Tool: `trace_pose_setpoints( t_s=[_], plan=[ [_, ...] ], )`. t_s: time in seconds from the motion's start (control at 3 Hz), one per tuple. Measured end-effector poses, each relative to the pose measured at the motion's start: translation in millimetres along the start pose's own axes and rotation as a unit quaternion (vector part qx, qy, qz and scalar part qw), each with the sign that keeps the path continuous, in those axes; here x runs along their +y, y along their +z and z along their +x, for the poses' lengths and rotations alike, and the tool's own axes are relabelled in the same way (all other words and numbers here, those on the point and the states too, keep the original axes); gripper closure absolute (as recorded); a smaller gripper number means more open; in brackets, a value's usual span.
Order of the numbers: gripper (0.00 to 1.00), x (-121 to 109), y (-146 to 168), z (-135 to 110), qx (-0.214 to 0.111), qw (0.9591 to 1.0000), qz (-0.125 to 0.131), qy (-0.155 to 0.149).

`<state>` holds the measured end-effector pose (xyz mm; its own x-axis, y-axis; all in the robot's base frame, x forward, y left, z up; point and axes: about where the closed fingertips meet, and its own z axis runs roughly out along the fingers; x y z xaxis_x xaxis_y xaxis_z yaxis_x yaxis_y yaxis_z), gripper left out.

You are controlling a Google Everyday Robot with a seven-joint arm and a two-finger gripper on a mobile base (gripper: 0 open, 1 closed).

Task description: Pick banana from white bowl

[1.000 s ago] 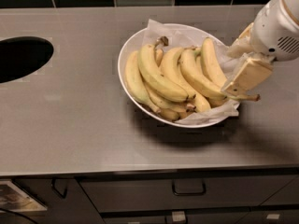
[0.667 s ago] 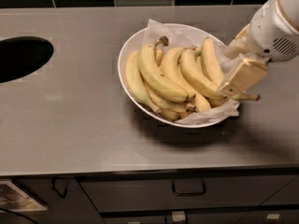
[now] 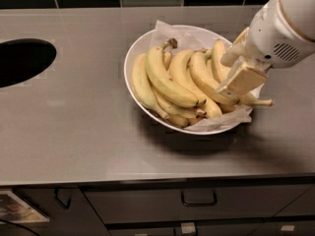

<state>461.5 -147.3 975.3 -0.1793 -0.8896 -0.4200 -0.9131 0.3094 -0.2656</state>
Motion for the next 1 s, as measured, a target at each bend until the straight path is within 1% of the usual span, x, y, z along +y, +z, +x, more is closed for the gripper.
trace_pose_setpoints(
  t_s=[0.33, 0.67, 1.0],
  plan=[
    [0.44, 3.5, 0.4, -4.0, -0.004, 0.9999, 0.01, 0.005],
    [0.42, 0.8, 2.4, -4.9, -0.003, 0.9996, 0.024, 0.013],
    [0.43, -5.2, 5.6, -6.5, 0.002, 0.9992, 0.036, 0.02]
  ],
)
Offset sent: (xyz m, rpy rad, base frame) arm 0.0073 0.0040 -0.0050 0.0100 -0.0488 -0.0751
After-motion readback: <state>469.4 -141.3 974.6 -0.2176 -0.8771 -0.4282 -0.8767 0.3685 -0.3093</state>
